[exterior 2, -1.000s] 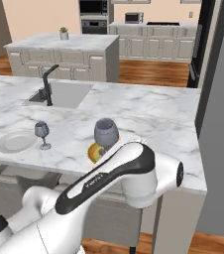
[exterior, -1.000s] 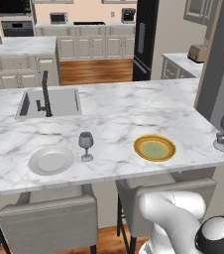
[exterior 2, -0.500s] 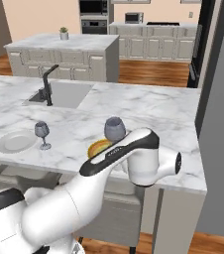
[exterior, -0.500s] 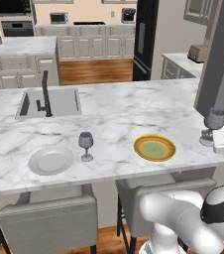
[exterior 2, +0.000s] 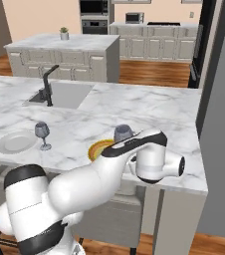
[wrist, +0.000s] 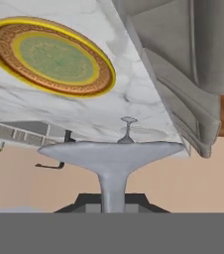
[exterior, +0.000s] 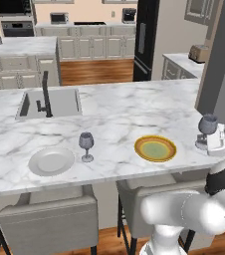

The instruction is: Retrieve the wine glasses from the counter and place one next to each plate.

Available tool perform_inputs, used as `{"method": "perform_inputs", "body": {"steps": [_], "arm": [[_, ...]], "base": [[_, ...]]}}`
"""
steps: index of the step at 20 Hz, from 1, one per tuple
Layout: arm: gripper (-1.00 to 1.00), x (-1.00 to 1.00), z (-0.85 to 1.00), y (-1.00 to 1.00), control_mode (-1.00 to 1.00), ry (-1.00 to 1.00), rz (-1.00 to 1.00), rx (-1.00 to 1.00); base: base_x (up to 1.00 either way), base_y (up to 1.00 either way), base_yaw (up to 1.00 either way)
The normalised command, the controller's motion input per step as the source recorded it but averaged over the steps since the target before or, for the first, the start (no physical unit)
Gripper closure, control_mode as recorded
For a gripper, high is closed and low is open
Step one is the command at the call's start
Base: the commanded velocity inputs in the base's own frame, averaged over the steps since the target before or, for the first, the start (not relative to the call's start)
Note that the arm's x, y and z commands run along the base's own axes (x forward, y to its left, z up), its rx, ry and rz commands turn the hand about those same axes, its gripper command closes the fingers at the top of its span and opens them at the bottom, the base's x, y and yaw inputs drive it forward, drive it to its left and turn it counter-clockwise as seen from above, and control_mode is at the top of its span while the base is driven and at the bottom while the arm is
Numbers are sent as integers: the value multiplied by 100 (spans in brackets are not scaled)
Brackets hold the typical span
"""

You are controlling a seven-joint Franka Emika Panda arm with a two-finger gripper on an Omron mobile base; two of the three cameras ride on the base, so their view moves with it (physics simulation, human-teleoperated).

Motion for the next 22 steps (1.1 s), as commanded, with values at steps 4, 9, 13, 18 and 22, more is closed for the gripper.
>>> {"method": "perform_inputs", "body": {"steps": [4, 9, 13, 18, 22], "arm": [[100, 42, -29, -9, -100, 0, 0, 0], [100, 33, -22, -10, -100, 1, 0, 0], [100, 23, -29, -11, -100, 0, 0, 0], [100, 27, -22, -2, -100, 0, 0, 0], [100, 29, -29, -6, -100, 0, 0, 0]], "base": [[0, 0, 0], [0, 0, 0], [0, 0, 0], [0, 0, 0], [0, 0, 0]]}}
